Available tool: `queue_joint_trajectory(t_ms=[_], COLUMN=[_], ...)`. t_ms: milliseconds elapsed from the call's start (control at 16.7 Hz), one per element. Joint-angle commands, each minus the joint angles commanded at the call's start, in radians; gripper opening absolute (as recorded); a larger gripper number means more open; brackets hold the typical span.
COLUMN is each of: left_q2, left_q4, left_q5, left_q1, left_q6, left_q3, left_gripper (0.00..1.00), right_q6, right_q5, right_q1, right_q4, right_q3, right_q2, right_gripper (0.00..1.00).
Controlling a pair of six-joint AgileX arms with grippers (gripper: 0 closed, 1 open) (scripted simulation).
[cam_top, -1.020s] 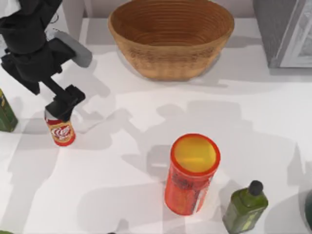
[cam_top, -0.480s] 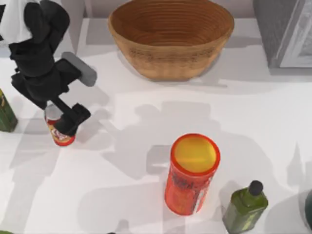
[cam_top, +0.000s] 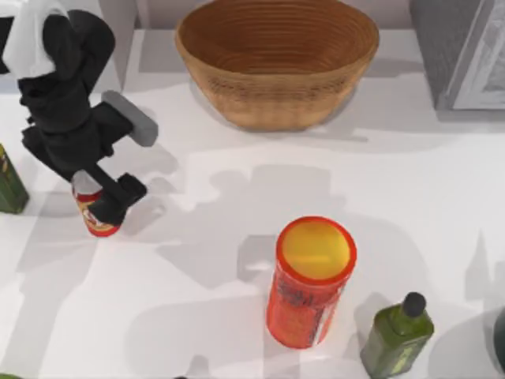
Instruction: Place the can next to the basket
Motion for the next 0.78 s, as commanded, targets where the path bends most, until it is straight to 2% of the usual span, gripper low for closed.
queue_joint_trajectory(t_ms=[660, 780], left_q2=[0.0, 0.0], left_q4=[0.0, 0.0], left_q5=[0.0, 0.0], left_q1=[0.0, 0.0], left_q6=[0.0, 0.0], left_q3=[0.0, 0.0], left_gripper=[0.02, 0.0], right_q6=[0.0, 0.0], right_q5=[0.0, 0.0], right_q1=[0.0, 0.0], right_q4=[0.0, 0.0], right_q3=[0.0, 0.0], right_q2=[0.0, 0.0], right_gripper=[1.0, 1.0])
